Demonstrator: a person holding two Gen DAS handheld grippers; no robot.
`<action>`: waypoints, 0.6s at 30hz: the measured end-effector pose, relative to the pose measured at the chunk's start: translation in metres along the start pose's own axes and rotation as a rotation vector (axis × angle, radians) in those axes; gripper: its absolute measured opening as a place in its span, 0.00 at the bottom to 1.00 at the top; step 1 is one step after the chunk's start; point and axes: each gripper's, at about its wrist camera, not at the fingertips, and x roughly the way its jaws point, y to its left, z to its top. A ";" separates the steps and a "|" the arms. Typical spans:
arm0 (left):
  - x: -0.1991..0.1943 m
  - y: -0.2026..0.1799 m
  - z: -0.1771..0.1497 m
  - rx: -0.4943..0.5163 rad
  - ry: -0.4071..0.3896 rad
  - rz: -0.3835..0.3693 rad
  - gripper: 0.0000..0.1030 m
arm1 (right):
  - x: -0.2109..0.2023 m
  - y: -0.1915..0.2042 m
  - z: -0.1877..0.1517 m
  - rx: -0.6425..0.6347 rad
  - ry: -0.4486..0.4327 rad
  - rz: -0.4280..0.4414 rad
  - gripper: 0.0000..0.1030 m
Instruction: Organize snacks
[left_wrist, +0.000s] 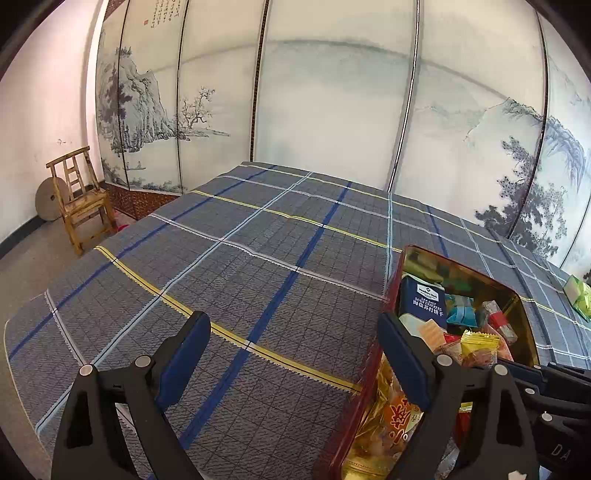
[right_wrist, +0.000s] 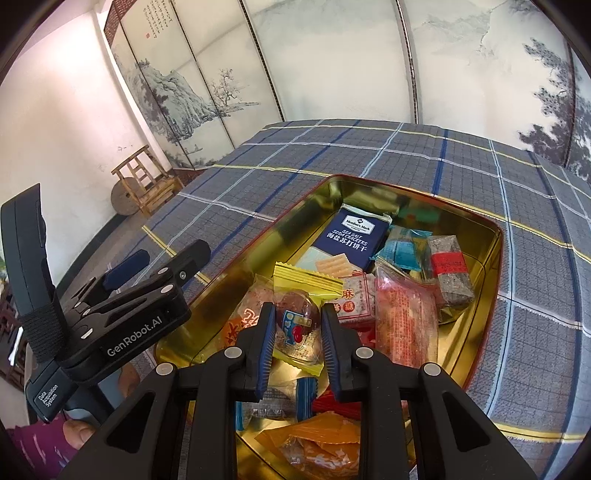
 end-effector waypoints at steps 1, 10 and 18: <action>0.000 0.000 0.000 0.000 -0.001 0.001 0.87 | 0.000 0.001 0.000 -0.003 0.000 0.001 0.25; 0.000 0.000 0.000 0.000 -0.001 0.000 0.88 | -0.002 -0.001 0.000 0.009 -0.004 0.007 0.29; 0.000 0.000 0.000 0.000 -0.001 -0.005 0.90 | -0.020 -0.004 0.000 0.008 -0.068 0.016 0.36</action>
